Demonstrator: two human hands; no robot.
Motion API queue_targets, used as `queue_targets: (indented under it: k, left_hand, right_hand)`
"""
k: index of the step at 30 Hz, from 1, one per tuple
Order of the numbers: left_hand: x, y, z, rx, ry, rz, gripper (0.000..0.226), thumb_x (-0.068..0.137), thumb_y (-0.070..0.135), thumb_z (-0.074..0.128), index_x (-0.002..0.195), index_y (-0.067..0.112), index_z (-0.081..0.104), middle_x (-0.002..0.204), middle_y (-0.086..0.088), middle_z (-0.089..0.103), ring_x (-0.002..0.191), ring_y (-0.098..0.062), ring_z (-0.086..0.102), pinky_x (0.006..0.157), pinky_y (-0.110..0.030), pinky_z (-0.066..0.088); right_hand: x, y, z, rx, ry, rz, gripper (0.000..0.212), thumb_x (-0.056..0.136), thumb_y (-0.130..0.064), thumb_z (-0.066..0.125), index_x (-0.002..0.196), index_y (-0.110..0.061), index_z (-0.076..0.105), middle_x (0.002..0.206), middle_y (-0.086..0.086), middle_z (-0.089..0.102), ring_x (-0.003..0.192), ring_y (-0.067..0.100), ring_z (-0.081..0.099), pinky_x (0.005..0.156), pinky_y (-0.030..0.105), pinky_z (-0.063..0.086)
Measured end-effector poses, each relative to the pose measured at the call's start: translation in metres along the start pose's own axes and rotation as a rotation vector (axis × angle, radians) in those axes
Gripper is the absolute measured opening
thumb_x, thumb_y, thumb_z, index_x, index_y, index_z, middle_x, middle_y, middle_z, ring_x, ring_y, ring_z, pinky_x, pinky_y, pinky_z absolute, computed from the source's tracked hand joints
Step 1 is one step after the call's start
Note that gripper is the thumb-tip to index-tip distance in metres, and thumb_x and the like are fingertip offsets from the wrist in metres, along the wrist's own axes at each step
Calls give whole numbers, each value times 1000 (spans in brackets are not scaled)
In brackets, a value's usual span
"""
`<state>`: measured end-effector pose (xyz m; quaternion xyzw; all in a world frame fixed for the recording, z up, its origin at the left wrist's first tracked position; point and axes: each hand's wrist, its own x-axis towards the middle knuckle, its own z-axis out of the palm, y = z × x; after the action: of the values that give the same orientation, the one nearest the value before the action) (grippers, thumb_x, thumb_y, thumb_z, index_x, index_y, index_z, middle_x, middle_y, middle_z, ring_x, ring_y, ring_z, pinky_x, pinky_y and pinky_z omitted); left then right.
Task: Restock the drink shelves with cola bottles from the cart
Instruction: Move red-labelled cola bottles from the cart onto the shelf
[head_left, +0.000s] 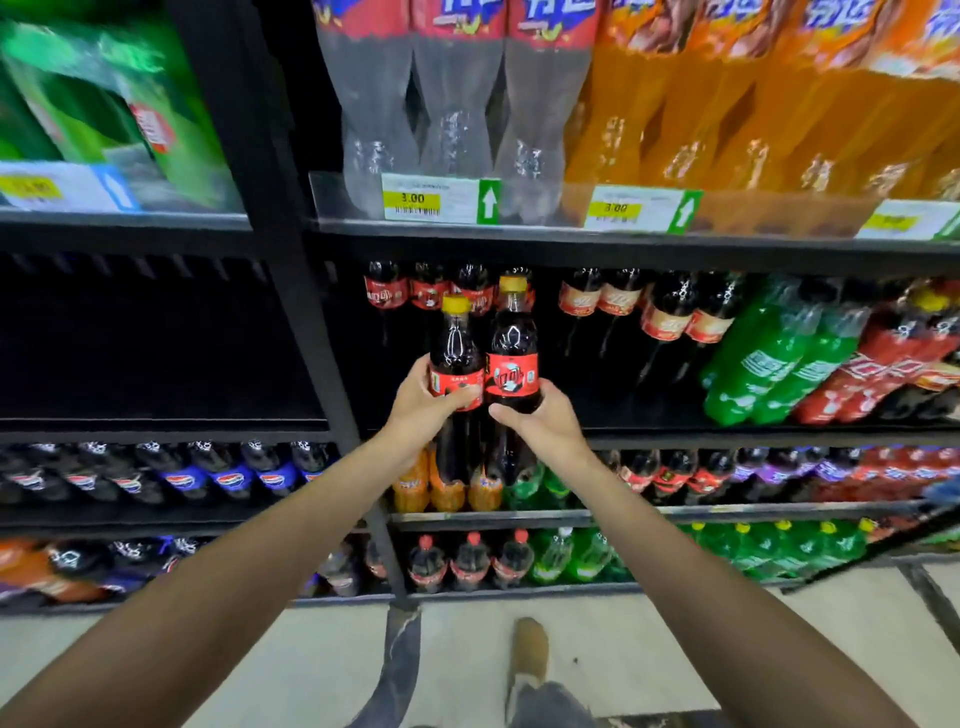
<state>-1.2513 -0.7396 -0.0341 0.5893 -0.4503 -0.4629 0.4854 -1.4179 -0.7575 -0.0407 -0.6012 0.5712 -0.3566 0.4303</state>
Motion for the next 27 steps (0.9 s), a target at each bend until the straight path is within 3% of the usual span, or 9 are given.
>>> queue_targets:
  k: [4,7,9,10,14,17,21,23,27]
  left_hand:
    - [36,6,-3,19,65,43,60,81,13,76,133,13,47,110,7,65,103,-3,62,78,-10,47]
    - [57,6,-4,46,103,80,64,81,8,75,136,9,44,109,7,63,97,4,62,81,-9,48]
    - [67,3,-6,56,113,105,69,81,8,75,140,8,40,120,-2,62,110,-9,60,97,-23,48]
    - [72,2,-8,72,109,116,71,81,9,76,142,10,39,125,-4,61,115,-13,58,101,-27,45]
    - [84,-4,-15,124,95,144,74,81,14,76,144,17,38,125,7,57,118,-6,53,99,-15,42]
    - [88,-10,-19,182,106,119,75,83,24,75,146,21,34,138,-2,44,126,-14,46,108,-30,38]
    - [90,-17,-17,159,128,121,73,83,28,74,144,23,35,140,-1,44,127,-15,47,106,-31,39]
    - [90,-25,-14,137,146,119,72,83,25,75,143,22,35,139,-1,45,128,-16,47,107,-31,39]
    - [87,-54,-6,230,156,40,85,81,15,76,147,9,22,145,-9,29,138,-26,32,114,-43,31]
  right_hand:
    - [50,-3,9,-15,-26,-32,37,75,-20,82,99,-27,55,108,0,63,98,11,59,80,17,41]
    - [76,0,17,3,-31,-74,45,72,-13,83,107,-21,55,108,1,64,93,7,60,72,3,40]
    - [90,6,24,3,3,-101,51,69,-7,84,107,-19,53,105,0,62,94,10,60,72,0,39]
    - [95,9,27,2,11,-112,53,68,-5,84,107,-19,52,105,0,61,98,13,60,76,2,40]
    - [105,18,39,11,18,-115,64,68,-6,84,122,-8,50,119,10,60,111,20,58,98,29,46]
    - [107,21,44,26,5,-111,64,71,-10,83,125,-13,48,121,5,58,113,16,57,99,25,43]
    - [107,25,47,85,-15,-60,74,77,-12,80,137,-13,38,129,4,54,119,14,53,103,26,40]
    - [105,28,48,109,-21,-39,78,79,-13,78,141,-15,32,133,2,51,121,13,50,104,26,39]
    - [101,39,46,37,-122,-7,81,82,-15,76,146,-19,27,130,-10,44,120,4,41,95,14,34]
